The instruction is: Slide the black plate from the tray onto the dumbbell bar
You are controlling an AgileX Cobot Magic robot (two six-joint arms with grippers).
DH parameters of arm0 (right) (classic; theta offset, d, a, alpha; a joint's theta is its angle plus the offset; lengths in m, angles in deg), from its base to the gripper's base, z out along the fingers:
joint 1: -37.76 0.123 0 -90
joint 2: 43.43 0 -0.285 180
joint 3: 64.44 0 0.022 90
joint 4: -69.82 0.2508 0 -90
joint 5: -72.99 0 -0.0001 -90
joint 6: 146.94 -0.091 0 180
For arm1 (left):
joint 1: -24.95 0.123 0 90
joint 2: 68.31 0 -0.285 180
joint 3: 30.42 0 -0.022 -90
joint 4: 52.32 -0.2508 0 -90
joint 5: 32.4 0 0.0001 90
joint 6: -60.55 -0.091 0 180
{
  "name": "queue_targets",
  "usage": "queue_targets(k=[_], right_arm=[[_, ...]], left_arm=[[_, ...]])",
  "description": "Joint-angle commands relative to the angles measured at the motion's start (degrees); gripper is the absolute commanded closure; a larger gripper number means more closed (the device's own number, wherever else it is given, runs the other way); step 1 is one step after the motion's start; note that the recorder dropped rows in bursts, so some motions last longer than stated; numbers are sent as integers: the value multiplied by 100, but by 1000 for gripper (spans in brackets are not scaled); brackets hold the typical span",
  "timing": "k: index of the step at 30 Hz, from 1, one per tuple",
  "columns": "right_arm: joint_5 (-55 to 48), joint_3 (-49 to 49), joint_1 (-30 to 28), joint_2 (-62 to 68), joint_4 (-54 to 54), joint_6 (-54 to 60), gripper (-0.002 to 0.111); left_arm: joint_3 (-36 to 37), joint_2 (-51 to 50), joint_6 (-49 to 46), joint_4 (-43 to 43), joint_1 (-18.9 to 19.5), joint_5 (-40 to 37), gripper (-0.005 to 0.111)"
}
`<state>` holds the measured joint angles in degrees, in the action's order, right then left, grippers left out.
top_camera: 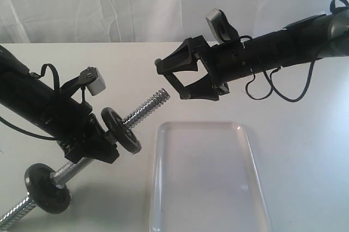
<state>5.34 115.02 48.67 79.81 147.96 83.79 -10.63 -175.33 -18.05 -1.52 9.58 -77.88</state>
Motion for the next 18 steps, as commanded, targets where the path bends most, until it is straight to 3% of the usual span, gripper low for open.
queue_targets(k=[1, 18], right_arm=[[-231, 86, -57, -224, 88, -90, 108], [-231, 86, 101, -273, -266, -585, 108]], left_arm=[[-134, 281, -62, 819, -19, -415, 107], [-134, 281, -47, 819, -19, -404, 107]])
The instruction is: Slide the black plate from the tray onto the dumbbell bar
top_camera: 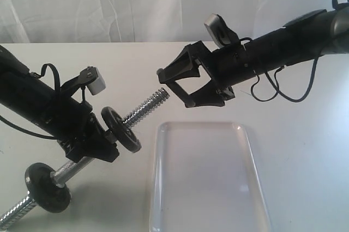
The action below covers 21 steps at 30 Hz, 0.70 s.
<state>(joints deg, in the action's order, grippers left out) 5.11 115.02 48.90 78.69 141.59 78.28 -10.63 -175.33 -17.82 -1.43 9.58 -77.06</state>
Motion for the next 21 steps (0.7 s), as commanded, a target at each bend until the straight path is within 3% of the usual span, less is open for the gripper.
queue_targets(k=[1, 21], right_arm=[[-209, 86, 79, -187, 371, -34, 108], [-209, -73, 147, -346, 525, 100, 108]], left_arm=[[-134, 281, -70, 810, -19, -486, 107], [-134, 281, -70, 810, -19, -497, 107]])
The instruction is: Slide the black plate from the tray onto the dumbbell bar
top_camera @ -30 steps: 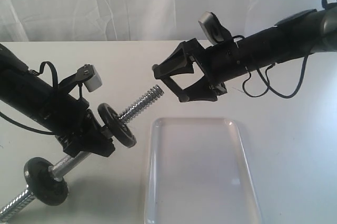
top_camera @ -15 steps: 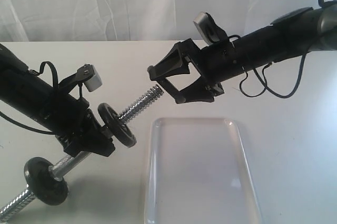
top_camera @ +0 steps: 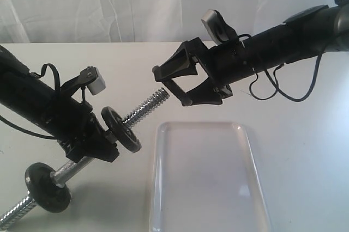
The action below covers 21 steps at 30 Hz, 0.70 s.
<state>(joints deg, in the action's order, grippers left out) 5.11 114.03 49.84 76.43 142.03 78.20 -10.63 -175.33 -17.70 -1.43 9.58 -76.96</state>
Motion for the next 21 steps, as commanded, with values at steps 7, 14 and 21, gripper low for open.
queue_targets(k=[7, 14, 21], right_arm=[[-209, 26, 186, -120, 455, 214, 108], [-209, 16, 210, -54, 397, 215, 108], [-209, 17, 214, -54, 411, 215, 108]], left_arm=[[-134, 281, -82, 810, -19, -507, 107], [-134, 281, -82, 810, -19, -507, 107], [-134, 281, -50, 810, -19, -497, 107]])
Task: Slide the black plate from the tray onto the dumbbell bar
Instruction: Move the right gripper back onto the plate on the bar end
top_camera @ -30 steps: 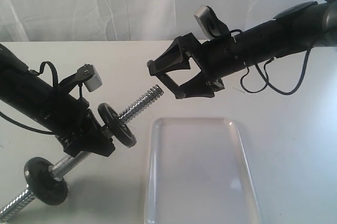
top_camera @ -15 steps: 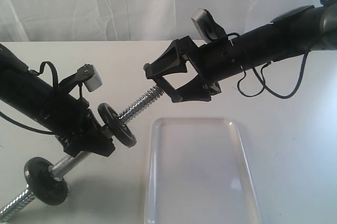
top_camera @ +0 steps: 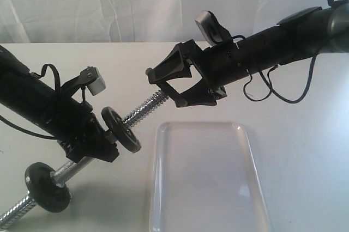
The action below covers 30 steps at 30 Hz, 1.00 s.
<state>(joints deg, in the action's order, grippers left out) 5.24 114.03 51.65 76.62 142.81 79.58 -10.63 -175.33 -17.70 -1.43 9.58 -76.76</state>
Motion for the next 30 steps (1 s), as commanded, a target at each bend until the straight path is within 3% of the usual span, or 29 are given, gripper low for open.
queue_targets(k=[1, 30], right_arm=[[-222, 17, 34, -72, 333, 77, 108], [-222, 17, 34, -72, 152, 140, 108]], left_arm=[[-134, 281, 9, 810, -19, -503, 107], [-134, 281, 32, 800, -19, -475, 107]])
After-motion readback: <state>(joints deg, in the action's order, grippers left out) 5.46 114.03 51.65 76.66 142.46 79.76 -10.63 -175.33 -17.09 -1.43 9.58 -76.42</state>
